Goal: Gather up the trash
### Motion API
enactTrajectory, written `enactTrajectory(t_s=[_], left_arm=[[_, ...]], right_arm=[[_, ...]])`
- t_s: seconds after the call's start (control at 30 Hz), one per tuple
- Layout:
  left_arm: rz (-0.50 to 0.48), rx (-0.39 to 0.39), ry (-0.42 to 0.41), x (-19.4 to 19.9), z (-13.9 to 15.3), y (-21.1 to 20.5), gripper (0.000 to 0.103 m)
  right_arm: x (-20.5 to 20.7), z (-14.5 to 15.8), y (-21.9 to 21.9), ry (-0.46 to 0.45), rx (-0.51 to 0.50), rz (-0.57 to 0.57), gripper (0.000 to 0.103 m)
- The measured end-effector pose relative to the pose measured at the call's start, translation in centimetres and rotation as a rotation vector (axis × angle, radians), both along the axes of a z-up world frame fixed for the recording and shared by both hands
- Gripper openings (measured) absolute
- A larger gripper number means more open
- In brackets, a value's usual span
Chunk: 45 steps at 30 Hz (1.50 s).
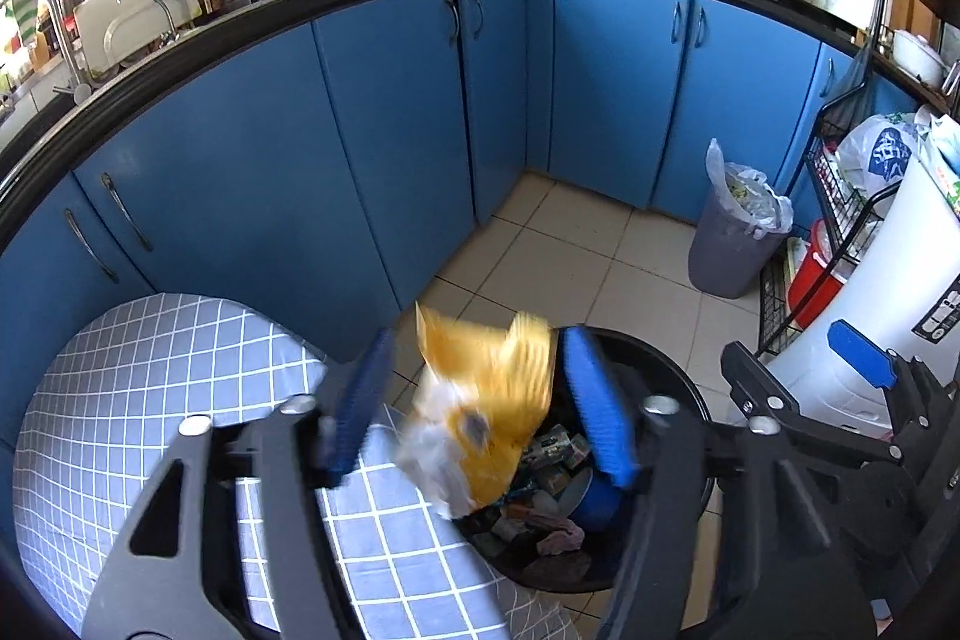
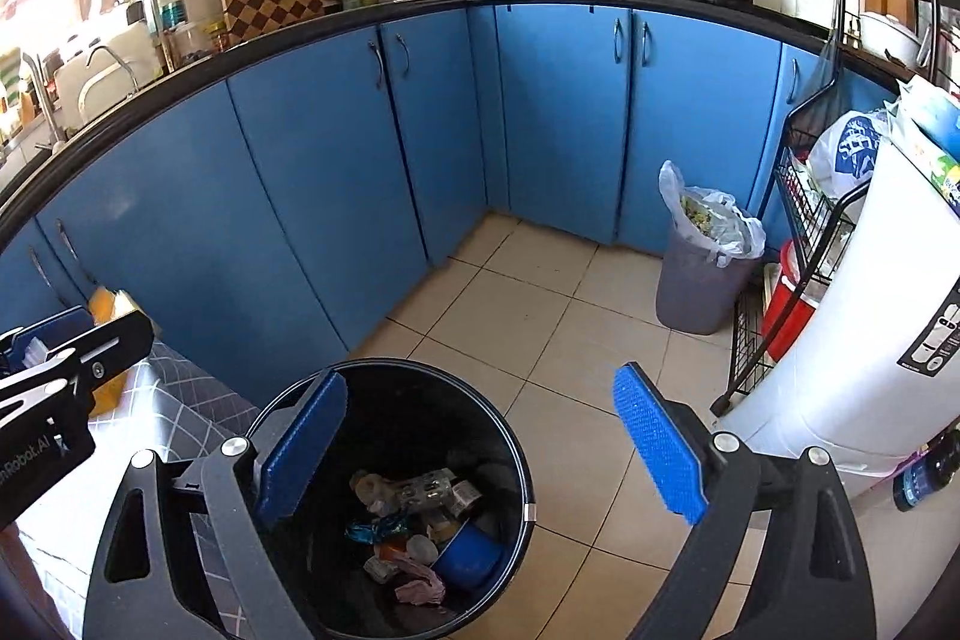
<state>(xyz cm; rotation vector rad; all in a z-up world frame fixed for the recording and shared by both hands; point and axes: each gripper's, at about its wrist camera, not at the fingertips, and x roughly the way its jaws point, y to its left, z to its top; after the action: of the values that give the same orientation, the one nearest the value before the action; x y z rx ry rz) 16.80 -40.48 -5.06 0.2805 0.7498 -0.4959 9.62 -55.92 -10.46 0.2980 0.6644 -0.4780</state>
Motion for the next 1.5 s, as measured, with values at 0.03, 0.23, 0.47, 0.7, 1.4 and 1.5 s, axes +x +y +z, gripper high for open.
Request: enactTrajectory(t_s=[0.03,0.23,0.47,0.7,1.4,1.5], left_arm=[[-0.002,-0.006,-0.005,-0.1,0.0,0.0,0.079],[-0.004,-0.037,-0.031,-0.5,0.2,0.2,0.100],[0.003,-0.021,-0.012,-0.6,-0.4,0.7,0.100],[-0.025,-0.014,-0.034,-1.3,-0.2,0.7,0.100],[-0.034,-0.001,-0.050,-2.1,0.1,0.3,0.100],[-0.029,0.001,-0.050,-2.1,0.2,0.3,0.100]], right_arm=[[0.0,0.0,-0.1,0.000,0.000,-0.001,0.088],[0.0,-0.4,-0.1,0.003,0.010,0.001,0.088],[0.0,-0.6,0.2,0.007,0.014,0.007,0.088],[0.1,-0.8,0.5,0.010,0.016,0.011,0.088],[0.3,-0.9,0.8,0.014,0.025,0.017,0.088],[0.3,-0.9,0.8,0.014,0.025,0.020,0.088]])
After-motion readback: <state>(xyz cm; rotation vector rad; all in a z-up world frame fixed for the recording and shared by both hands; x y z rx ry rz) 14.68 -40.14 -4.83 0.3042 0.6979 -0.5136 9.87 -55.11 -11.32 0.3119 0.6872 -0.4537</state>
